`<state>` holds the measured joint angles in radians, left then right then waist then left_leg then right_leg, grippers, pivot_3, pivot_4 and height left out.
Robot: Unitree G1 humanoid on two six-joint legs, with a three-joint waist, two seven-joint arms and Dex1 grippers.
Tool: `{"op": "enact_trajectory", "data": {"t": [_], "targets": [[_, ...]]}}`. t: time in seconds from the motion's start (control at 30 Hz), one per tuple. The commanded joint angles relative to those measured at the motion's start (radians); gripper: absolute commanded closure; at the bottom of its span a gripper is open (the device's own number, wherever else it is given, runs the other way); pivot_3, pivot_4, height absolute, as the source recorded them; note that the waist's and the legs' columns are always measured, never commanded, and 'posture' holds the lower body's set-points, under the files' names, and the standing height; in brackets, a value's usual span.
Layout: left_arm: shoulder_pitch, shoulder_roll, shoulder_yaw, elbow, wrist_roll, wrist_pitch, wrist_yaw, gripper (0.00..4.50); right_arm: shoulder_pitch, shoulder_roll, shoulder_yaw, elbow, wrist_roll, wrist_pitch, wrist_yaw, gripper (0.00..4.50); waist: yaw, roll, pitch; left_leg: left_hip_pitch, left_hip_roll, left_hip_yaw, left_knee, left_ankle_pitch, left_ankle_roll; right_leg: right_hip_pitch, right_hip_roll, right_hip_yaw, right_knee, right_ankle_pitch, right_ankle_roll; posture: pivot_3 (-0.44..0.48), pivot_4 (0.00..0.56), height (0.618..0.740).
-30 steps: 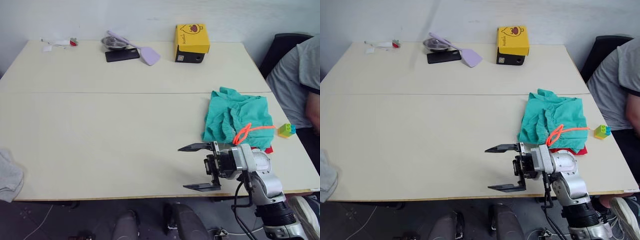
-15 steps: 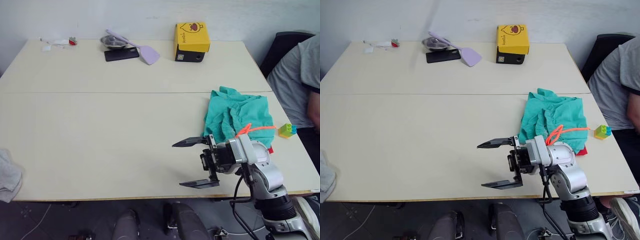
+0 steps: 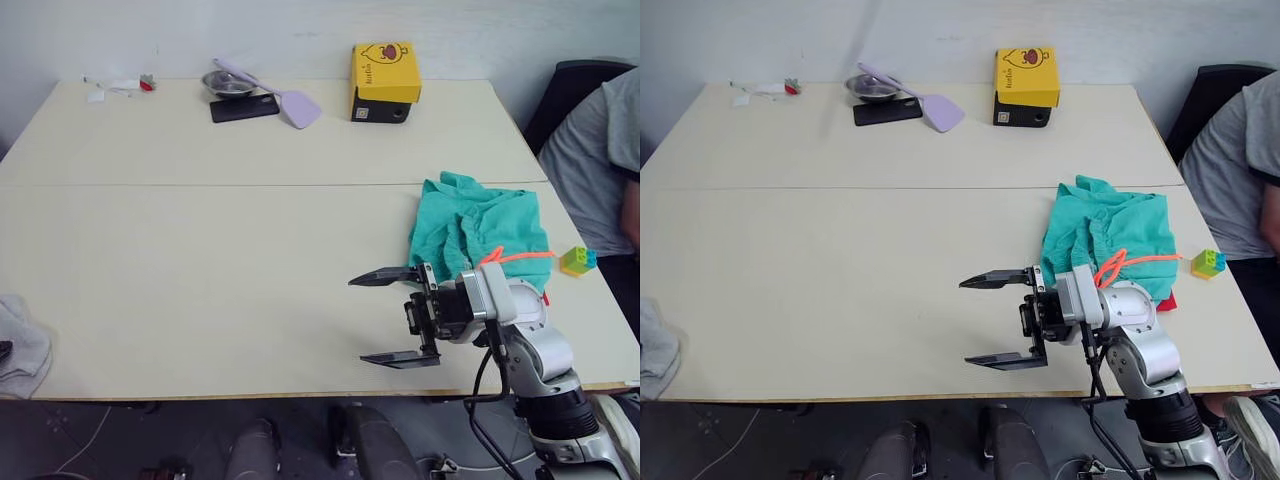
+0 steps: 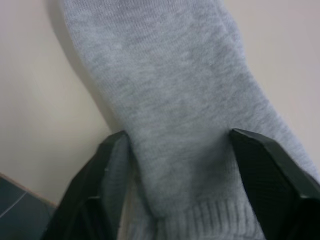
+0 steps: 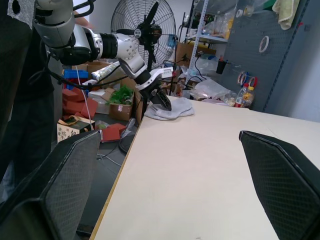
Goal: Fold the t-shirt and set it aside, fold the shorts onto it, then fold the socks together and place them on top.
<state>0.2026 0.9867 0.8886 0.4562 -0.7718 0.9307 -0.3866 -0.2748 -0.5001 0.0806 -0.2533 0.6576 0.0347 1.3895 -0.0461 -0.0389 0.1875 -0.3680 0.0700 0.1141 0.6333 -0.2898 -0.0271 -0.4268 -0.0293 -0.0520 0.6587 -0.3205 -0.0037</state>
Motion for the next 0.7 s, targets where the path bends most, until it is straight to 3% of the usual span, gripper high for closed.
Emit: {"op": "enact_trajectory", "data": {"t": [0.03, 0.23, 0.5, 0.7], "targets": [[0.006, -0.014, -0.025, 0.037, 0.028, 0.037, -0.051, 2.71, -0.002, -0.019, -0.023, -0.042, 0.014, 0.004, -0.004, 0.0, 0.001, 0.002, 0.0, 0.0, 0.0, 0.0, 0.0, 0.0, 0.0, 0.0, 0.0, 0.0, 0.0, 0.0, 0.0, 0.0, 0.15, 0.74], [-0.03, -0.061, -0.031, -0.08, -0.008, 0.04, -0.133, 4.48, 0.019, -0.062, -0.045, -0.025, 0.004, -0.01, 0.025, 0.0, 0.012, 0.005, 0.0, 0.0, -0.002, 0.0, -0.001, 0.001, 0.001, 0.0, -0.001, 0.0, 0.0, 0.0, 0.0, 0.0, 0.15, 0.74], [-0.046, -0.156, -0.093, -0.438, -0.117, 0.038, -0.302, 4.48, 0.057, -0.12, -0.097, 0.0, -0.005, -0.033, 0.047, 0.0, 0.019, -0.002, -0.003, -0.001, -0.004, 0.0, 0.0, 0.001, 0.001, 0.001, -0.004, -0.001, 0.0, 0.001, 0.003, 0.0, 0.15, 0.74], [-0.095, -0.178, -0.327, -0.699, -0.151, 0.047, -0.392, 4.48, 0.106, -0.161, -0.141, 0.006, -0.014, -0.052, 0.055, 0.0, 0.018, -0.001, -0.003, 0.0, -0.004, 0.0, -0.001, 0.003, 0.003, 0.001, -0.003, 0.0, 0.0, 0.002, 0.003, 0.0, 0.15, 0.74]]}}
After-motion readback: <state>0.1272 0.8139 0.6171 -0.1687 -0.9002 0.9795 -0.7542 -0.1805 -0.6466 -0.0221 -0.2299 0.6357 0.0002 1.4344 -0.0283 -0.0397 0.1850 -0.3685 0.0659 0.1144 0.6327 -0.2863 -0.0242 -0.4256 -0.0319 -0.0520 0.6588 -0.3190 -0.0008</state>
